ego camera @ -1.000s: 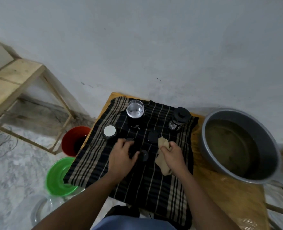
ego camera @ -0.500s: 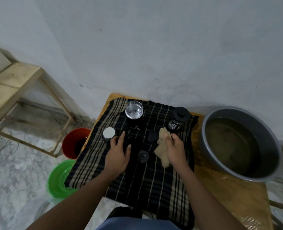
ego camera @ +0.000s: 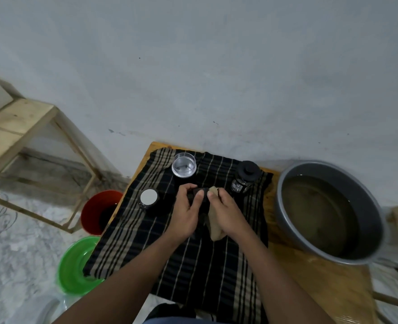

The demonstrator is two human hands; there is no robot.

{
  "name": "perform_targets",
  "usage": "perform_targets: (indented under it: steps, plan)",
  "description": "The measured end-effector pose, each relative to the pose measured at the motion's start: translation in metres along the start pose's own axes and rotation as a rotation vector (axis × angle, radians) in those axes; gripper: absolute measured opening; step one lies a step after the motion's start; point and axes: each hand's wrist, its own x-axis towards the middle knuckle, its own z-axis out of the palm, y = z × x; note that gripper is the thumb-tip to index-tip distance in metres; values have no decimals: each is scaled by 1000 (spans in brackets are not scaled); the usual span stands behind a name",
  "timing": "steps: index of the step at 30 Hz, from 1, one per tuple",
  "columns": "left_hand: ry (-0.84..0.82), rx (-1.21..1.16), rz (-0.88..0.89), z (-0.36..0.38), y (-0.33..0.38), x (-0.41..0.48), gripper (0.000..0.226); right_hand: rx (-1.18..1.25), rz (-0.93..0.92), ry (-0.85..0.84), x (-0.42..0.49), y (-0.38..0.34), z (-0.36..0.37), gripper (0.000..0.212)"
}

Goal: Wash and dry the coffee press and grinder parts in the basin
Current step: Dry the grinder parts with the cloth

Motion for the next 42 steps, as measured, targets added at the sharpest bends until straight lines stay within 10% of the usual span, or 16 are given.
perform_targets:
  steps: [9, 17, 23, 27, 32, 42]
  plan:
    - [-97, 91, 100, -3, 21, 18, 39, 842, 205, 86, 3, -5, 3, 21]
    - [-299, 200, 9, -31, 21, 28, 26, 705, 336, -142, 1, -4, 4, 43]
    - [-173, 68, -79, -10, 28, 17, 31, 828, 266, 166, 1, -3, 13, 35]
    - [-56, 8, -278, 18, 39, 29, 42, 346, -183, 701, -7, -11, 4, 29]
    - [-63, 180, -142, 44, 49, 35, 37, -124, -557, 367, -9, 0, -14, 31]
    - [-66, 574, 469, 58, 52, 24, 44, 407, 260, 243, 3, -39, -61, 45]
